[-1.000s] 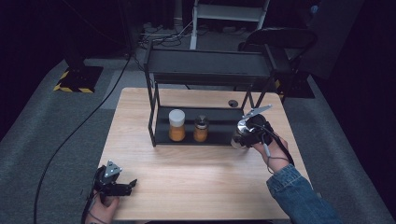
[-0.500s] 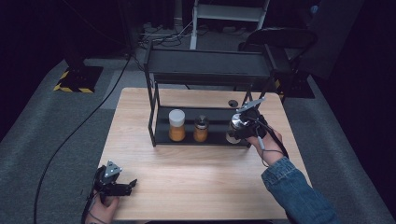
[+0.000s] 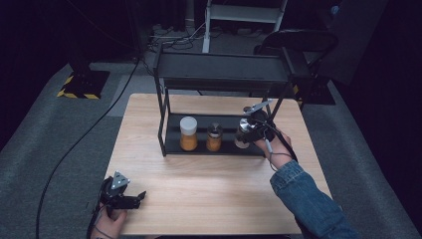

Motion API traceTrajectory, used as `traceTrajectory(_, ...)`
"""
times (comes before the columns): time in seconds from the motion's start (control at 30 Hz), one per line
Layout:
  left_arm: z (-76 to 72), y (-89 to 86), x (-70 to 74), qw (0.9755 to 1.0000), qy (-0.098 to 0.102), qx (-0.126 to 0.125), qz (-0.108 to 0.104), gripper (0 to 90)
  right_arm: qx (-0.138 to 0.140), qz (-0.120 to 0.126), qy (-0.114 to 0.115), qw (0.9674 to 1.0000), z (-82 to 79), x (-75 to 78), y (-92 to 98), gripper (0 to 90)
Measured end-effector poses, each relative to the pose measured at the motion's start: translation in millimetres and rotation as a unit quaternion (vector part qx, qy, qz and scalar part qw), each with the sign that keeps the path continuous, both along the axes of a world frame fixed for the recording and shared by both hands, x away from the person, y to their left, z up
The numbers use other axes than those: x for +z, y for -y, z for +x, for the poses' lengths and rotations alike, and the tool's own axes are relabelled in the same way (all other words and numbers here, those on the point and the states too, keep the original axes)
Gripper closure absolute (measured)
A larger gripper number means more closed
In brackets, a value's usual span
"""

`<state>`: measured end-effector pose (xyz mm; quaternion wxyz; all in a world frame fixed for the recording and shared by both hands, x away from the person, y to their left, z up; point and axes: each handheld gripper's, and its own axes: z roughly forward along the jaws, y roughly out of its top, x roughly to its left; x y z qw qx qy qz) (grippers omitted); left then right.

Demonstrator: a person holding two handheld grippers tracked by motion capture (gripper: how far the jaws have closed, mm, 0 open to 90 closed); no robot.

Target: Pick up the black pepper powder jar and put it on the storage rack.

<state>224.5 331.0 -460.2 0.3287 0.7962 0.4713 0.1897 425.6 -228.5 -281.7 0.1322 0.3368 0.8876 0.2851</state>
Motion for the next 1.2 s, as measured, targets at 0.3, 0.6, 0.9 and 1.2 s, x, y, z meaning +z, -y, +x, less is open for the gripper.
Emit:
traceTrajectory(0.3,0.0,0.0,0.0,1.0,0.0,0.0,0.0,4.8,0.001,-0.007,-0.008,0.9999,18.1,-12.1,-12.6,30.8)
traceTrajectory(0.6,0.0,0.0,0.0,1.0,0.0,0.0,0.0,4.7,-0.005,-0.013,-0.013,0.9998,30.5,-29.5,-17.8,30.8)
traceTrajectory(0.9,0.0,0.0,0.0,1.0,0.0,0.0,0.0,4.8,-0.012,-0.015,-0.016,0.9997,39.3,-43.7,-20.7,30.8)
traceTrajectory(1.2,0.0,0.0,0.0,1.0,0.0,0.0,0.0,4.7,-0.019,-0.023,-0.018,0.9994,43.0,-59.4,-25.9,30.8)
